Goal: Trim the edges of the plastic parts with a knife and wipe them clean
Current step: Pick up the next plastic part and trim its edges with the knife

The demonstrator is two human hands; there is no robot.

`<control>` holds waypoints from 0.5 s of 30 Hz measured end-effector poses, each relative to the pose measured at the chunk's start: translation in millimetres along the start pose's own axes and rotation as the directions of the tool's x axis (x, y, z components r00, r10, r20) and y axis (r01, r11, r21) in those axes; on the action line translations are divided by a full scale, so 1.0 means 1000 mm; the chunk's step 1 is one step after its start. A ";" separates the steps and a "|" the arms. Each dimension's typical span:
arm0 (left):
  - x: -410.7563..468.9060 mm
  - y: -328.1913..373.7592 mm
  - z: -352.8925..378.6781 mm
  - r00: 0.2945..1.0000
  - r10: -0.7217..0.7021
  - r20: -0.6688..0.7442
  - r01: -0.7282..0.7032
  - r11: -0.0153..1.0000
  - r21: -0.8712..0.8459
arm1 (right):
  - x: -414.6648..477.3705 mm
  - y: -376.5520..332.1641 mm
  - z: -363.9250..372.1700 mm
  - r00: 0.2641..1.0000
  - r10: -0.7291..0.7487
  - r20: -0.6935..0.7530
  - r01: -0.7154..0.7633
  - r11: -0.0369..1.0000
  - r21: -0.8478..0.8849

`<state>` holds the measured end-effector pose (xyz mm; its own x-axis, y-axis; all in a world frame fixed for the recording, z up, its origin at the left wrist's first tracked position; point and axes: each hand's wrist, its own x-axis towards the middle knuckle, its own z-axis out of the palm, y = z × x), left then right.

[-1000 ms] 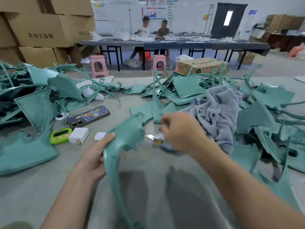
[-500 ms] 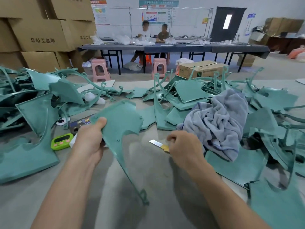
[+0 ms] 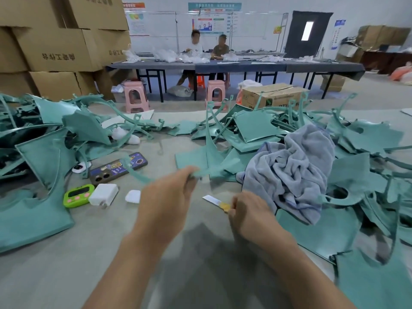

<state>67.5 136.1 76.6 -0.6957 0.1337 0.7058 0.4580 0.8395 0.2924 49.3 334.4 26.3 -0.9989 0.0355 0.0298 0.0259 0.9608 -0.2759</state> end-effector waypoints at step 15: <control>-0.049 -0.029 0.047 0.942 -0.256 0.217 0.313 0.904 -0.292 | -0.007 0.026 -0.014 0.996 -0.078 0.046 0.073 0.993 0.098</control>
<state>61.9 130.4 3.3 -0.8928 0.0251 0.4498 0.3578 0.6463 0.6740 57.3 362.4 32.1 -0.9986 -0.0521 0.0068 -0.0510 0.9294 -0.3655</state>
